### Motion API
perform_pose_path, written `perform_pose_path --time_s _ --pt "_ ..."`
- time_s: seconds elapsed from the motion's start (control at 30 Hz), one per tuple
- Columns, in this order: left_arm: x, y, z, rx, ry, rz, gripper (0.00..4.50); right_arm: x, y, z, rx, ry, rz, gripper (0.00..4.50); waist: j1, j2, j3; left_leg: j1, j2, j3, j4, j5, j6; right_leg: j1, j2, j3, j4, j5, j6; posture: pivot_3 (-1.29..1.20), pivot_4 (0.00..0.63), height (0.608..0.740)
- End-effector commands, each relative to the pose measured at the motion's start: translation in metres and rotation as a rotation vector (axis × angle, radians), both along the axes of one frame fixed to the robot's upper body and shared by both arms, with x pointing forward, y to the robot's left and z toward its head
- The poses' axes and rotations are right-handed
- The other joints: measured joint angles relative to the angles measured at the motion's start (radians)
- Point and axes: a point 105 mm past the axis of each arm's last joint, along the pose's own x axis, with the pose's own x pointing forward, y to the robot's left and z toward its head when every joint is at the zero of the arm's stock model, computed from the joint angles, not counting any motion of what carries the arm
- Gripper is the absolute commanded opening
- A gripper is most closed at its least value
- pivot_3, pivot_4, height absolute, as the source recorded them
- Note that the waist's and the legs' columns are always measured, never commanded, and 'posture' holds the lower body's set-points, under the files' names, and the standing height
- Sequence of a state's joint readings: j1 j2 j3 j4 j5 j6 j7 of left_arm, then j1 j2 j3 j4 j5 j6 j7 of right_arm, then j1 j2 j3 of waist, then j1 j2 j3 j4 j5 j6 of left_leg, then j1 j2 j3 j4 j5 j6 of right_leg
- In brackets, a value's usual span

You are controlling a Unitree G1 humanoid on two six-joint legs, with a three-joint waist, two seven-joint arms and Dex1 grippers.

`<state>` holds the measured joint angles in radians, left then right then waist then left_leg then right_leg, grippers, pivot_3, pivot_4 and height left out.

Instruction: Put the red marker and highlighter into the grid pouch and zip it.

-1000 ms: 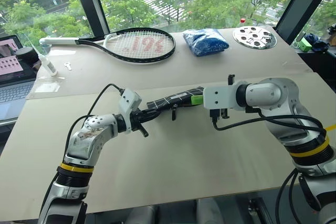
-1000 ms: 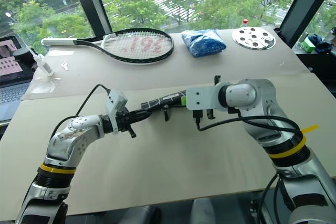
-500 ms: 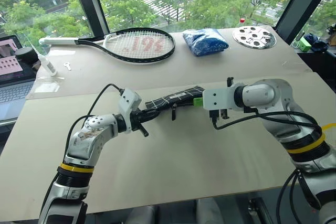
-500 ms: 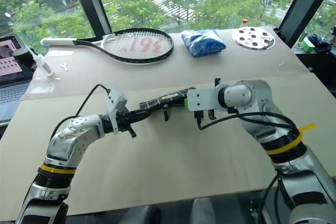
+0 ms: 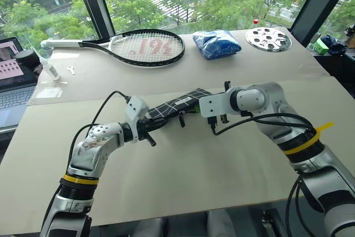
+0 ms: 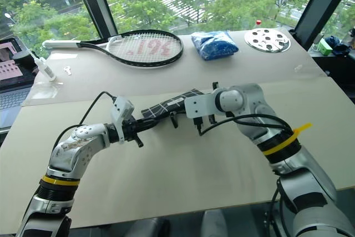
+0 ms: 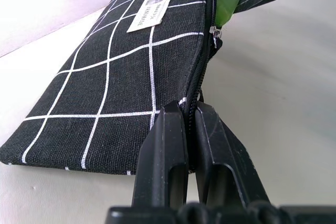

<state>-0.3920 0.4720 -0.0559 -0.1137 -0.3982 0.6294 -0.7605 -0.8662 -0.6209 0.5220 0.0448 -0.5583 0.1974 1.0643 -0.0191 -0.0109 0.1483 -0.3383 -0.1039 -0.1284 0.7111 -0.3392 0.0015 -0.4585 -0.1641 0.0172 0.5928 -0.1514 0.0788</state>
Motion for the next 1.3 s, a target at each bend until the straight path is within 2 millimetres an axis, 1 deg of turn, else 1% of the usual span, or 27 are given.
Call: perform_pose_path --time_s 0.03,0.13,0.2,0.23,0.27,0.33,0.4,0.53,0.6,0.73,0.87,0.9,0.93,0.97,1.0,1.07,1.17,1.23,1.3 --pt "-0.001 -0.004 0.014 -0.017 -0.058 -0.027 0.0 0.007 0.016 0.009 -0.041 -0.091 0.036 1.01 0.0 0.0 0.0 0.0 0.0 0.0 0.0 0.0 0.0 0.0 0.0 0.0 0.0 0.0 0.0 0.0 0.15 0.74" --pt "-0.001 -0.004 0.014 -0.016 -0.058 -0.029 0.0 0.014 0.027 0.01 -0.041 -0.141 0.048 1.01 0.0 0.0 0.0 0.0 0.0 0.0 0.0 0.0 0.0 0.0 0.0 0.0 0.0 0.0 0.0 0.0 0.15 0.74" --pt "-0.001 -0.005 0.014 -0.016 -0.057 -0.03 0.0 0.015 0.034 0.01 -0.033 -0.158 0.069 1.01 0.0 0.0 0.0 0.0 0.0 -0.001 0.0 0.0 0.0 0.0 0.0 0.0 0.0 0.0 0.0 0.0 0.15 0.74" --pt "-0.001 -0.005 0.014 -0.016 -0.057 -0.031 0.0 0.015 0.041 0.01 -0.013 -0.175 0.089 1.01 0.0 0.0 0.0 0.0 0.0 -0.001 0.0 0.0 0.0 0.0 0.0 0.0 0.0 0.0 0.0 0.0 0.15 0.74" --pt "-0.001 -0.005 0.014 -0.016 -0.056 -0.032 0.0 0.013 0.051 0.01 0.011 -0.197 0.133 1.01 -0.001 0.0 0.0 0.0 0.0 -0.002 0.0 0.0 0.0 0.0 0.0 0.0 0.0 0.0 0.0 0.0 0.15 0.74" --pt "-0.001 -0.006 0.014 -0.016 -0.056 -0.034 0.0 0.009 0.064 0.008 0.055 -0.224 0.195 1.01 -0.003 0.0 0.0 0.0 0.0 -0.003 0.0 0.0 0.0 0.0 0.0 0.0 0.0 0.0 0.0 0.0 0.15 0.74" --pt "-0.001 -0.006 0.014 -0.017 -0.055 -0.034 0.0 -0.001 0.075 0.006 0.064 -0.256 0.319 1.01 -0.005 0.0 0.0 0.0 0.0 -0.003 0.0 0.0 0.0 -0.001 0.0 0.0 0.0 0.0 0.0 0.0 0.15 0.74" --pt "-0.001 -0.005 0.014 -0.014 -0.053 -0.035 0.0 -0.014 0.069 -0.017 0.024 -0.249 0.466 1.01 -0.002 0.0 0.0 0.0 -0.001 -0.003 -0.001 0.0 0.0 -0.001 0.0 0.0 0.0 0.0 0.0 0.0 0.15 0.74" --pt "-0.001 -0.005 0.014 -0.014 -0.053 -0.037 0.0 -0.012 0.064 -0.023 0.037 -0.24 0.46 1.01 -0.003 0.0 0.0 0.0 -0.001 -0.003 -0.001 0.0 0.0 -0.001 0.0 0.0 0.0 0.0 0.0 0.0 0.15 0.74" --pt "-0.001 -0.005 0.014 -0.016 -0.054 -0.038 0.0 -0.011 0.064 -0.021 0.071 -0.291 0.512 1.01 -0.015 0.0 0.0 0.001 0.0 -0.002 -0.001 0.0 0.0 -0.001 0.001 0.0 0.0 0.0 0.0 0.0 0.15 0.74" --pt "-0.001 -0.005 0.015 -0.019 -0.057 -0.038 0.0 -0.01 0.051 -0.024 0.087 -0.253 0.509 1.01 -0.023 0.0 0.0 0.001 0.0 -0.002 -0.001 0.0 0.0 -0.001 0.001 0.0 0.0 0.0 0.0 0.0 0.15 0.74" --pt "0.0 -0.005 0.015 -0.019 -0.057 -0.036 0.0 -0.009 0.046 -0.024 0.083 -0.241 0.498 2.01 -0.023 0.0 0.0 0.001 0.0 -0.002 -0.001 0.0 0.0 -0.001 0.001 0.0 0.0 0.0 0.0 0.0 0.15 0.74" --pt "-0.001 -0.005 0.015 -0.02 -0.058 -0.035 0.0 -0.007 0.041 -0.022 0.088 -0.229 0.475 2.25 -0.024 0.0 0.0 0.001 0.0 -0.002 -0.001 0.0 0.0 -0.001 0.001 0.0 0.0 0.0 0.0 0.0 0.15 0.74" --pt "-0.001 -0.005 0.015 -0.021 -0.058 -0.035 0.0 -0.004 0.035 -0.018 0.114 -0.202 0.432 2.64 -0.024 0.0 0.0 0.001 0.0 -0.002 -0.001 0.0 0.0 -0.001 0.0 0.0 0.0 0.0 0.0 0.0 0.15 0.74" --pt "-0.001 -0.005 0.015 -0.021 -0.058 -0.034 0.0 -0.002 0.03 -0.013 0.144 -0.179 0.4 2.92 -0.024 0.0 0.0 0.001 0.0 -0.002 -0.001 0.0 0.0 0.0 0.0 0.0 0.0 0.0 0.0 0.0 0.15 0.74" --pt "0.0 -0.005 0.015 -0.022 -0.058 -0.032 0.0 0.001 0.024 0.001 0.195 -0.178 0.369 2.92 -0.023 0.0 0.0 0.001 0.0 -0.003 -0.001 0.0 0.0 0.0 0.0 0.0 -0.001 0.0 0.0 0.0 0.15 0.74" --pt "-0.001 -0.004 0.015 -0.024 -0.059 -0.029 0.0 0.008 0.005 0.044 0.367 -0.212 0.289 2.92 -0.022 0.0 0.0 0.001 0.0 -0.003 -0.001 0.0 0.0 0.0 0.0 0.0 0.0 0.0 0.0 0.0 0.15 0.74" --pt "-0.001 -0.004 0.015 -0.028 -0.058 -0.026 0.0 -0.001 -0.013 0.065 0.507 -0.149 0.25 2.92 -0.021 0.0 0.0 0.001 0.0 -0.004 -0.001 0.0 0.0 0.0 0.0 0.0 -0.001 0.0 0.0 0.0 0.15 0.74" --pt "-0.001 -0.003 0.015 -0.031 -0.057 -0.024 0.0 -0.008 -0.033 0.076 0.658 -0.035 0.168 2.92 -0.016 0.0 0.0 0.0 0.0 -0.004 -0.001 0.0 0.0 0.0 0.0 0.0 -0.001 0.0 0.0 0.0 0.15 0.74"
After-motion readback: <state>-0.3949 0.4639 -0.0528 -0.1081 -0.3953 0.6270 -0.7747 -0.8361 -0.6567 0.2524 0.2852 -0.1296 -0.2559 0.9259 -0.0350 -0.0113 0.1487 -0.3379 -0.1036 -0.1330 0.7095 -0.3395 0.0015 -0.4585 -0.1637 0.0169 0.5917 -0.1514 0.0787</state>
